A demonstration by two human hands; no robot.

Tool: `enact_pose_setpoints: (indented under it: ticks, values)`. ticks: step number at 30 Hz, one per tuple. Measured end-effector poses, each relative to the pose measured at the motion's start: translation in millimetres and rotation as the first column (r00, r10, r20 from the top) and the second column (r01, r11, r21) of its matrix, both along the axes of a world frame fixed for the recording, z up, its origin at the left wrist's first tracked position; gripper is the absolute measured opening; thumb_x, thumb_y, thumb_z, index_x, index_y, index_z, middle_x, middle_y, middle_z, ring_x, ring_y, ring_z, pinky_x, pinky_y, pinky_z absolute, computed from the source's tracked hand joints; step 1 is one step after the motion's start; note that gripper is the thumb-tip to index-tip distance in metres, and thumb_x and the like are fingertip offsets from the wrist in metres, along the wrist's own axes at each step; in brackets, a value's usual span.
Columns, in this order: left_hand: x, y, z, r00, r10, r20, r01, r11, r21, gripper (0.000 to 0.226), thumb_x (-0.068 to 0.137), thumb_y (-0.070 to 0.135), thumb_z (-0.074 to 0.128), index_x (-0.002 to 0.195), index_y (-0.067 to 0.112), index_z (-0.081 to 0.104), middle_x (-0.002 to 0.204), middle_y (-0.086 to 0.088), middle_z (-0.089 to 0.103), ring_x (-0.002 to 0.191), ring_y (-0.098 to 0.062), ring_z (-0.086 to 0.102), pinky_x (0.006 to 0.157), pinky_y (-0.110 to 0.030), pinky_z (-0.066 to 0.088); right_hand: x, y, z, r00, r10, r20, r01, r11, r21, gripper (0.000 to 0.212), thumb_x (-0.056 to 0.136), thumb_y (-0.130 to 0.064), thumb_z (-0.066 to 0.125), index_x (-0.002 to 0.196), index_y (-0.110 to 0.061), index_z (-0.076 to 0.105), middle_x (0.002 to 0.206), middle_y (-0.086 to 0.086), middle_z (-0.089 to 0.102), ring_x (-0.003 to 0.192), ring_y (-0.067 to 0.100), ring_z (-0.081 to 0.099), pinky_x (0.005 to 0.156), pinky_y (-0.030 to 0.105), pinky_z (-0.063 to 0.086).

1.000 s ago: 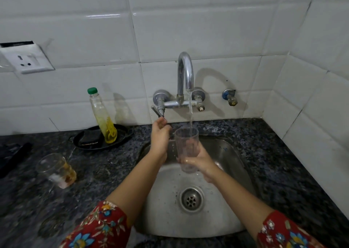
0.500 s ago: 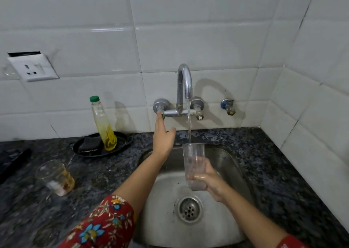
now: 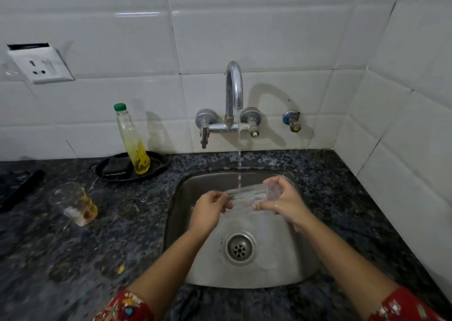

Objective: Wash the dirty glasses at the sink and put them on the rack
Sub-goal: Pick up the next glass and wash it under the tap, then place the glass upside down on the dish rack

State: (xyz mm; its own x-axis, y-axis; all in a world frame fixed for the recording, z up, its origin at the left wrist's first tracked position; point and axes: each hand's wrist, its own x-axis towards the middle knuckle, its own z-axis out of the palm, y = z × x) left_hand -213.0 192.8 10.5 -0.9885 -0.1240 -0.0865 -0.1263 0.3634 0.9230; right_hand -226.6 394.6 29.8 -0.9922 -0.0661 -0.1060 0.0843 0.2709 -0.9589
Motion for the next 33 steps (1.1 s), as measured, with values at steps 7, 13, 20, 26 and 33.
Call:
enact_pose_setpoints:
  ticks: [7, 13, 20, 26, 33]
  values:
    - [14, 17, 3, 0.987, -0.079, 0.142, 0.102, 0.982, -0.157, 0.022, 0.094, 0.018, 0.054, 0.091, 0.012, 0.074, 0.078, 0.007, 0.073, 0.076, -0.013, 0.064, 0.080, -0.032, 0.052, -4, -16, 31, 0.967, 0.049, -0.251, -0.002, 0.983, 0.183, 0.070, 0.048, -0.033, 0.091, 0.107, -0.029, 0.055, 0.106, -0.008, 0.066, 0.098, 0.012, 0.061, 0.083, 0.031, 0.051]
    - [24, 28, 3, 0.965, -0.083, 0.248, 0.078, 0.996, 0.031, 0.025, 0.095, 0.008, 0.047, 0.102, -0.002, 0.069, 0.086, -0.006, 0.067, 0.077, -0.018, 0.059, 0.074, -0.031, 0.050, 5, -24, 24, 0.946, 0.105, -0.308, 0.019, 0.928, 0.373, 0.069, 0.048, -0.048, 0.085, 0.107, -0.039, 0.050, 0.104, -0.008, 0.063, 0.096, 0.013, 0.058, 0.080, 0.035, 0.052]
    - [34, 20, 0, 0.940, -0.075, 0.332, 0.045, 0.994, 0.096, 0.023, 0.095, 0.013, 0.048, 0.106, 0.001, 0.065, 0.091, -0.005, 0.063, 0.072, -0.009, 0.055, 0.055, -0.015, 0.038, 8, -28, 4, 0.975, 0.017, -0.221, 0.034, 0.974, 0.224, 0.072, 0.040, -0.054, 0.083, 0.102, -0.040, 0.050, 0.104, -0.006, 0.065, 0.097, 0.014, 0.061, 0.083, 0.039, 0.053]
    - [12, -43, 34, 0.997, 0.018, 0.079, -0.032, 0.982, 0.184, 0.013, 0.093, 0.012, 0.058, 0.100, 0.014, 0.069, 0.081, 0.004, 0.067, 0.071, -0.008, 0.060, 0.060, -0.017, 0.044, 0, -72, 23, 0.978, -0.207, -0.001, 0.189, 0.896, -0.401, 0.048, 0.072, -0.006, 0.079, 0.111, -0.015, 0.051, 0.115, 0.009, 0.064, 0.099, 0.022, 0.064, 0.080, 0.031, 0.054]
    - [14, -191, 77, 0.986, 0.055, -0.158, -0.016, 0.970, 0.243, 0.022, 0.094, 0.023, 0.061, 0.115, 0.021, 0.066, 0.112, 0.005, 0.071, 0.101, -0.008, 0.065, 0.076, -0.013, 0.050, 2, -220, 20, 0.905, -0.051, 0.422, 0.369, 0.588, -0.720, 0.021, 0.087, -0.021, 0.063, 0.104, -0.010, 0.060, 0.106, 0.012, 0.064, 0.094, 0.021, 0.059, 0.075, 0.033, 0.051]
